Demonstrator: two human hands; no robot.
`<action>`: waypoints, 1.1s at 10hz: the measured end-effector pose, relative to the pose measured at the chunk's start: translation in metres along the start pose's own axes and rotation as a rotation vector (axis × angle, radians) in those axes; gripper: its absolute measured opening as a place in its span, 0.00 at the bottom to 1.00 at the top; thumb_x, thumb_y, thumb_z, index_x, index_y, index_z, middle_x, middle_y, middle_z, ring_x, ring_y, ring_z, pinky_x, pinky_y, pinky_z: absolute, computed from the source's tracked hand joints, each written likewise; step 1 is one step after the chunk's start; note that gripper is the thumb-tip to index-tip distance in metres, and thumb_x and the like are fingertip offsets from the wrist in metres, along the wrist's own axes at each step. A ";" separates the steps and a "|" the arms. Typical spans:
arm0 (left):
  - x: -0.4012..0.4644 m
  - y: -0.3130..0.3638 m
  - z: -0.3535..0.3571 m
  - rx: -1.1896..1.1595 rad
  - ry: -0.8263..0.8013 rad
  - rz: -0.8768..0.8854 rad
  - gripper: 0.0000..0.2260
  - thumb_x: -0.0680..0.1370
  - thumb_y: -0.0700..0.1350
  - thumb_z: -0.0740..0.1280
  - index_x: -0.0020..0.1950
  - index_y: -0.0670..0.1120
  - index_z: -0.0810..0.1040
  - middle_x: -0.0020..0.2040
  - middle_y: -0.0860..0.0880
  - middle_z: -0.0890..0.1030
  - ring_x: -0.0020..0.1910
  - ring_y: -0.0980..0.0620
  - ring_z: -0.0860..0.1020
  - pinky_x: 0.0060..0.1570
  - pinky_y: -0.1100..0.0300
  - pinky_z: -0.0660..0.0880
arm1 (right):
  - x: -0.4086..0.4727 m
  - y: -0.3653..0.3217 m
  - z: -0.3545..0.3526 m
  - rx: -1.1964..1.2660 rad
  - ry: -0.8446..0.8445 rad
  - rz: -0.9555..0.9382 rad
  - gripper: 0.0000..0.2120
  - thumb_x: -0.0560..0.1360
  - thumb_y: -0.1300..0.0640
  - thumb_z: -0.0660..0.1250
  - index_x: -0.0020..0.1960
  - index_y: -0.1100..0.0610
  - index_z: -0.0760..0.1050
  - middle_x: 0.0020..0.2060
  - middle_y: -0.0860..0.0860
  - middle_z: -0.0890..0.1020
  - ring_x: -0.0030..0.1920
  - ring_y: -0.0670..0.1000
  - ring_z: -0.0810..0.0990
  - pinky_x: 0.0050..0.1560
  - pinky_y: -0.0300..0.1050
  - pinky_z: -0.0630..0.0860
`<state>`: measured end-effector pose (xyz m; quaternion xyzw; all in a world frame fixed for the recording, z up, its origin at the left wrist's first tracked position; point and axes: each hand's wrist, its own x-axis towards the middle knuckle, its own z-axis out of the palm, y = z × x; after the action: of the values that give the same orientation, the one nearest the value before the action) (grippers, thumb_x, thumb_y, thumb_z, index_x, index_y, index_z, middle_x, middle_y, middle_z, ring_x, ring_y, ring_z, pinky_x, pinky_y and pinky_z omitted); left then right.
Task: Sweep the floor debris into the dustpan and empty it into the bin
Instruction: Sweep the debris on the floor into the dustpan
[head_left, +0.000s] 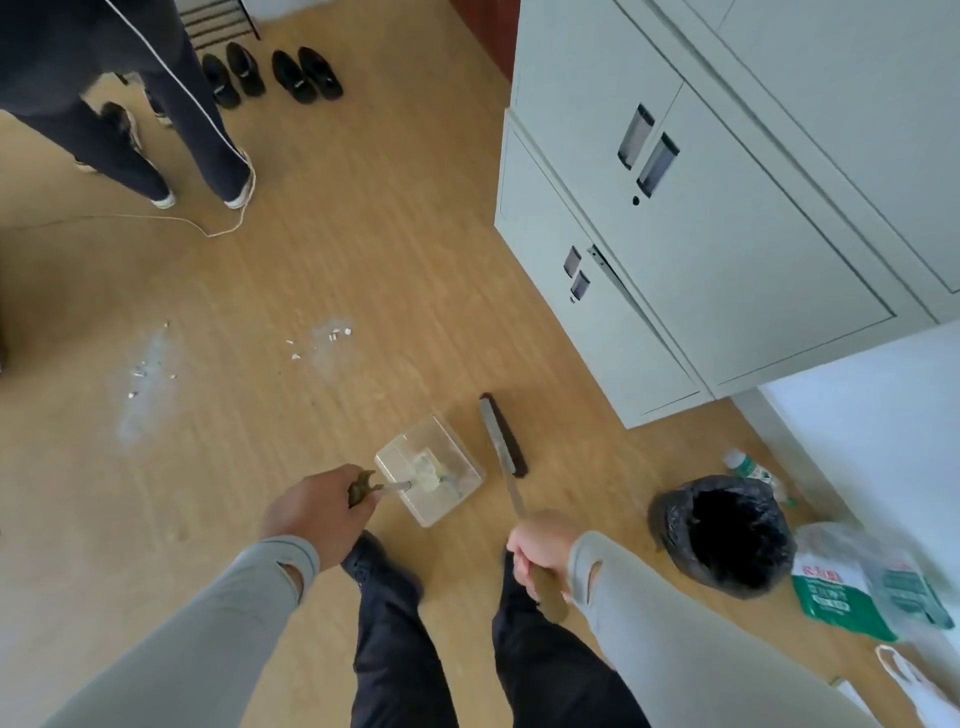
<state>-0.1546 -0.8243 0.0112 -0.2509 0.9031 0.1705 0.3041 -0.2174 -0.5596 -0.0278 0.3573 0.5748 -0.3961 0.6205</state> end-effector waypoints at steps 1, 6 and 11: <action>0.016 -0.013 -0.009 -0.019 -0.012 0.029 0.12 0.81 0.61 0.61 0.44 0.55 0.73 0.36 0.55 0.80 0.36 0.53 0.78 0.37 0.57 0.78 | -0.023 -0.014 -0.024 -0.186 0.026 -0.051 0.28 0.77 0.62 0.59 0.77 0.52 0.64 0.30 0.51 0.71 0.27 0.46 0.66 0.25 0.38 0.65; 0.114 -0.086 -0.072 -0.084 -0.018 0.033 0.13 0.82 0.60 0.60 0.44 0.53 0.73 0.36 0.52 0.80 0.32 0.53 0.76 0.30 0.59 0.71 | 0.055 -0.136 0.076 -0.644 0.338 -0.223 0.21 0.78 0.62 0.60 0.70 0.67 0.72 0.32 0.51 0.75 0.29 0.46 0.74 0.32 0.37 0.79; 0.145 -0.128 -0.128 -0.246 0.002 -0.052 0.11 0.82 0.58 0.60 0.45 0.54 0.73 0.37 0.53 0.81 0.34 0.53 0.79 0.30 0.61 0.72 | -0.064 -0.223 0.085 -0.441 0.308 -0.246 0.12 0.79 0.63 0.60 0.61 0.57 0.73 0.26 0.53 0.73 0.22 0.47 0.68 0.23 0.38 0.68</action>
<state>-0.2426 -1.0386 -0.0038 -0.3098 0.8687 0.2719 0.2745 -0.3840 -0.7273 0.0459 0.1973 0.7733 -0.2751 0.5361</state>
